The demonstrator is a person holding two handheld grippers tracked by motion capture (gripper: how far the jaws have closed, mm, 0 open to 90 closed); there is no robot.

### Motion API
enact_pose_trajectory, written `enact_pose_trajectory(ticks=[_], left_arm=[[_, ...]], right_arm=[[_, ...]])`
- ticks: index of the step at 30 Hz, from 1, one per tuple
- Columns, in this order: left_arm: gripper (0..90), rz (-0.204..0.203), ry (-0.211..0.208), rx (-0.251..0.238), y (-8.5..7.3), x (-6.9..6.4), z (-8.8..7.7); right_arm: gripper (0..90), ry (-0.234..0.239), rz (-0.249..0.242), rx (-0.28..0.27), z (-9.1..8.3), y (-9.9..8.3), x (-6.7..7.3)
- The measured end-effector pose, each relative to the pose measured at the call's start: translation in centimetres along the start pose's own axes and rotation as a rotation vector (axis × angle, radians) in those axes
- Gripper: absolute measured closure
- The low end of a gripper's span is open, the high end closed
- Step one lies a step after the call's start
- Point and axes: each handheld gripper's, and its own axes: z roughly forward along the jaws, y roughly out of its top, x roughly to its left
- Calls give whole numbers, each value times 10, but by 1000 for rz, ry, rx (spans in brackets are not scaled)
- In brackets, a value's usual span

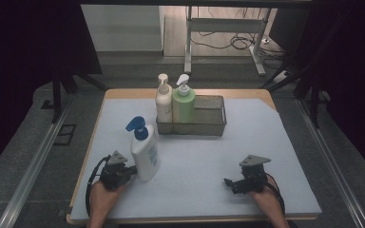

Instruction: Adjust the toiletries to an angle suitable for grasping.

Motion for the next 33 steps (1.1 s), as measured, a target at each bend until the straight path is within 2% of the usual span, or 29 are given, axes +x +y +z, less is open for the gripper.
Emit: enact_pose_trajectory(ticks=[3, 11, 14, 17, 23, 27, 28, 30, 31, 33], left_arm=[[898, 5, -18, 0, 1, -3, 2], [898, 32, -28, 10, 3, -11, 5], [898, 48, -51, 17, 5, -16, 7], [898, 69, -53, 23, 7, -22, 9], [897, 86, -64, 26, 9, -28, 13], [897, 98, -80, 27, 12, -33, 15], [897, 102, -96, 21, 13, -35, 17], [897, 106, -96, 20, 13, -36, 17], [897, 108, -114, 20, 15, -39, 20], [898, 108, -115, 18, 15, -41, 21]], right_arm=[[0, 0, 0, 0, 0, 0, 0], [0, 0, 0, 0, 0, 0, 0], [0, 0, 1, 0, 0, 0, 0], [0, 1, 0, 1, 0, 0, 0], [0, 0, 0, 3, 0, 0, 0], [0, -1, -1, 5, 0, 0, 0], [0, -1, -1, 5, 0, 0, 0], [0, -1, -1, 5, 0, 0, 0], [0, -2, 0, 5, 0, 1, 0], [0, -2, 0, 7, 0, 1, 0]])
